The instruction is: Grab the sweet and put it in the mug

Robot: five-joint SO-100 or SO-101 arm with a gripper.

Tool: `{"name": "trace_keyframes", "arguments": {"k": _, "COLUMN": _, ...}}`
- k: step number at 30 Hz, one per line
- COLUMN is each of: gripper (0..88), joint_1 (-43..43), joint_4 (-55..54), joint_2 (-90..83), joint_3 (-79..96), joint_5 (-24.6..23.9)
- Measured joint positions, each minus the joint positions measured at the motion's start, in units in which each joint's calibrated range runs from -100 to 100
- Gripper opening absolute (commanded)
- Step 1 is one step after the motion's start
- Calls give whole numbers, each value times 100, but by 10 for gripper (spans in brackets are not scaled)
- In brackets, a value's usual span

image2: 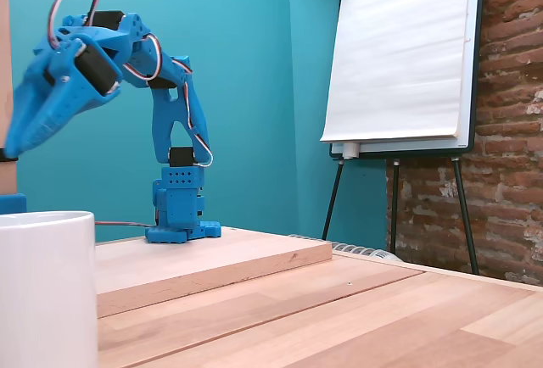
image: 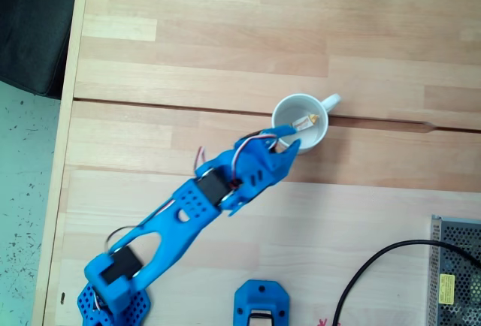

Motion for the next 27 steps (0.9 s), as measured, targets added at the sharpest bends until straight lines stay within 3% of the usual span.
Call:
{"name": "trace_keyframes", "arguments": {"k": 7, "gripper": 38, "joint_1": -576, "joint_4": -24, "joint_2": -2198, "joint_3": 3290, "joint_5": 29}}
{"name": "trace_keyframes", "arguments": {"k": 19, "gripper": 38, "joint_1": -2267, "joint_4": -33, "joint_2": -6049, "joint_3": 8454, "joint_5": 68}}
{"name": "trace_keyframes", "arguments": {"k": 27, "gripper": 38, "joint_1": -3109, "joint_4": -33, "joint_2": -8420, "joint_3": 10533, "joint_5": 611}}
